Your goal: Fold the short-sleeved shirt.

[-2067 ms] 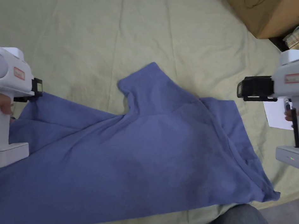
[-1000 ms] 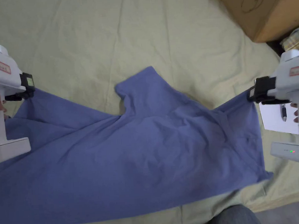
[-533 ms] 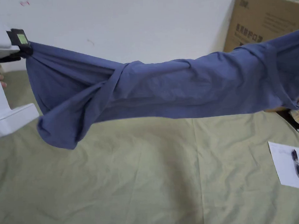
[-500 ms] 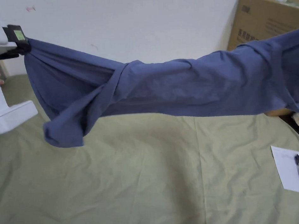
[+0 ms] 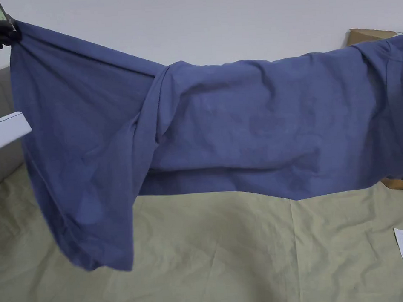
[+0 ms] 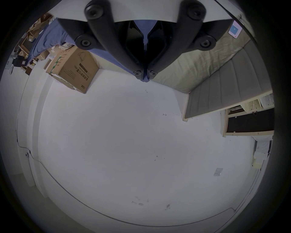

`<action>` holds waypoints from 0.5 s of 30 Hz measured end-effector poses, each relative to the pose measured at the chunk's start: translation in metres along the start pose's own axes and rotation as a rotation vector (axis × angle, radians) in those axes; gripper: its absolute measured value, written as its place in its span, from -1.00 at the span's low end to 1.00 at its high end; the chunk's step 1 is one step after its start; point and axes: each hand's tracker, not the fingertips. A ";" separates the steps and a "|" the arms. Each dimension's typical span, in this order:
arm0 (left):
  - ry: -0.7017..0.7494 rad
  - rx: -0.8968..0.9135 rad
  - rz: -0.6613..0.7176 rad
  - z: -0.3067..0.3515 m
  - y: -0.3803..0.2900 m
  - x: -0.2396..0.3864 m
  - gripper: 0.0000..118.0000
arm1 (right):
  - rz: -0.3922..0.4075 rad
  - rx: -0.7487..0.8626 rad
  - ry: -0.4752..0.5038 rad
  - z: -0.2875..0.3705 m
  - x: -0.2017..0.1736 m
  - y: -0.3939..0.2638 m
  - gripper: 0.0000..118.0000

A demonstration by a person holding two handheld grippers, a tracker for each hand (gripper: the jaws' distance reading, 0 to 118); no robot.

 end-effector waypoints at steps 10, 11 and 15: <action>0.097 -0.106 -0.071 -0.082 -0.007 0.008 -1.00 | 0.088 -0.100 -0.120 -0.090 -0.007 0.013 -0.99; 0.115 -0.118 -0.080 -0.096 -0.008 0.011 -1.00 | 0.095 -0.108 -0.127 -0.105 -0.007 0.015 -0.99; 0.148 -0.142 -0.086 -0.153 -0.010 0.021 -1.00 | 0.121 -0.134 -0.197 -0.168 -0.005 0.023 -0.99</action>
